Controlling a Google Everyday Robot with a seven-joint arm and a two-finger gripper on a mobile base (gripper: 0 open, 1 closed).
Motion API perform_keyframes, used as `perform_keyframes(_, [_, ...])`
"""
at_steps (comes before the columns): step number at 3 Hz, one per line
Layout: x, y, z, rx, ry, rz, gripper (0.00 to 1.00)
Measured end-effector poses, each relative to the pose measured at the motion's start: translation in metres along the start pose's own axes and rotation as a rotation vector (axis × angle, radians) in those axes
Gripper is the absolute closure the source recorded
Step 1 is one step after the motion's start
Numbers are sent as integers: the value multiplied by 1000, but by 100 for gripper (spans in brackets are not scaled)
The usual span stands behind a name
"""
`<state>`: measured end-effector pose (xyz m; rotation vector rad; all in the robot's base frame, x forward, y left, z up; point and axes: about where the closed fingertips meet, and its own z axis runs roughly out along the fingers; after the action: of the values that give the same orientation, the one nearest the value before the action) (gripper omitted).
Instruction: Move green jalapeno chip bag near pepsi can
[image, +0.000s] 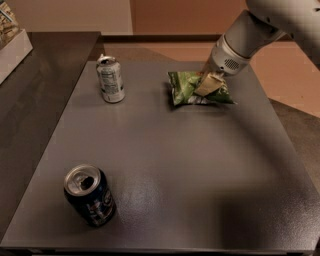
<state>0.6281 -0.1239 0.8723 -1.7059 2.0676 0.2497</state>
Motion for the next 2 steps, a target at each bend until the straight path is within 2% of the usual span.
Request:
perform_keyframes(1, [-12, 21, -19, -28, -30, -36, 100])
perform_keyframes(2, [-31, 47, -41, -54, -42, -70, 100])
